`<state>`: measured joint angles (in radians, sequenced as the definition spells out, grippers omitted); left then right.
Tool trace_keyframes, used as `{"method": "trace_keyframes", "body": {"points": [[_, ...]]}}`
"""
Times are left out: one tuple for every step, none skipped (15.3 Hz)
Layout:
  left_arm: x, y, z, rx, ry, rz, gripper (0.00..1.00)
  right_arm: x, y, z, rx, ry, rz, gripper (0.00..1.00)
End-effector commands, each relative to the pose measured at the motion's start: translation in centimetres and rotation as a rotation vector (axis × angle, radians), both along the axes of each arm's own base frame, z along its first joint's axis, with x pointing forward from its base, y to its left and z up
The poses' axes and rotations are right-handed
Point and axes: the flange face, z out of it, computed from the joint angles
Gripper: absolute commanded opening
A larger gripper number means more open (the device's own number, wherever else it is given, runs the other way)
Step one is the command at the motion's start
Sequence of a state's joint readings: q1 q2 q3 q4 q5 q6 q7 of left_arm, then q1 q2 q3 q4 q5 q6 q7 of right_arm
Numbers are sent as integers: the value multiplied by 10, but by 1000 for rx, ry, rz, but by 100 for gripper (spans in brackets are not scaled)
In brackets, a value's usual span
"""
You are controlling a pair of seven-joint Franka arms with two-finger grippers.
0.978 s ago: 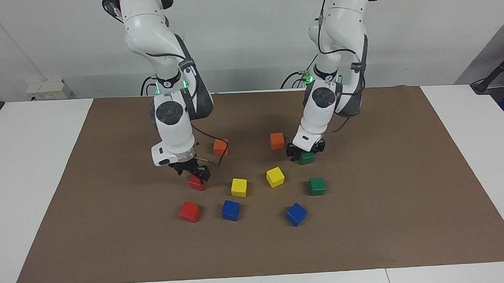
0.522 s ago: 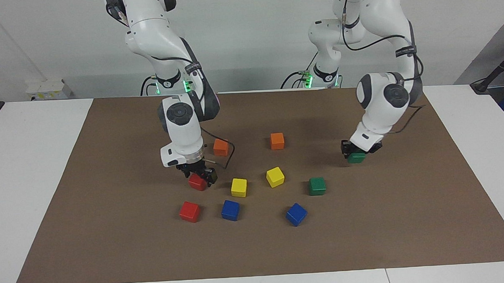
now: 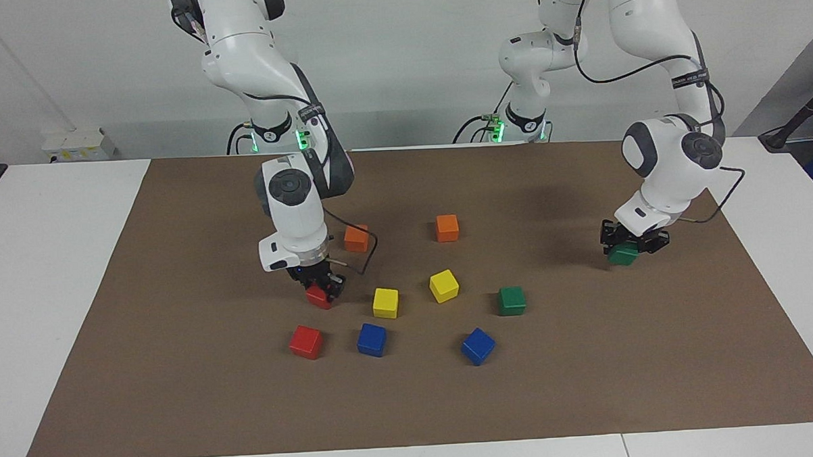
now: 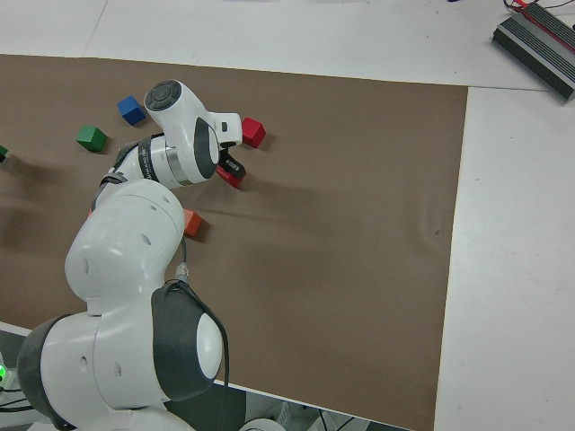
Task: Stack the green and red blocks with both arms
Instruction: 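Carry the green cube outward with the left gripper while the right gripper carries red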
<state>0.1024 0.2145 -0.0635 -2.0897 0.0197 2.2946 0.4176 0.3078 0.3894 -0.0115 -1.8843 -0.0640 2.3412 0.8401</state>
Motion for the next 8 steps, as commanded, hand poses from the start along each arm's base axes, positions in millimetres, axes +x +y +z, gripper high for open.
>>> {"method": "trace_keyframes", "body": {"points": [[-2, -2, -12, 14, -11, 40, 0, 0, -10, -1, -34, 9, 1, 0], [-3, -2, -14, 14, -10, 42, 0, 0, -21, 7, -63, 27, 59, 0], [-6, -1, -18, 14, -5, 45, 0, 0, -45, 22, -91, 55, 139, 0], [-5, -2, -19, 14, -14, 45, 0, -3, -76, 37, -98, 78, 190, 0], [-4, -1, -18, 13, -19, 45, 52, -12, -99, 46, -99, 81, 236, 0], [-3, 0, -16, 14, -25, 51, 100, -18, -124, 54, -99, 74, 247, 0], [-3, 4, -15, 14, -27, 69, 100, -25, -146, 56, -100, 80, 265, 0], [0, 4, -12, 14, -36, 86, 100, -32, -164, 56, -97, 63, 289, 0]]}}
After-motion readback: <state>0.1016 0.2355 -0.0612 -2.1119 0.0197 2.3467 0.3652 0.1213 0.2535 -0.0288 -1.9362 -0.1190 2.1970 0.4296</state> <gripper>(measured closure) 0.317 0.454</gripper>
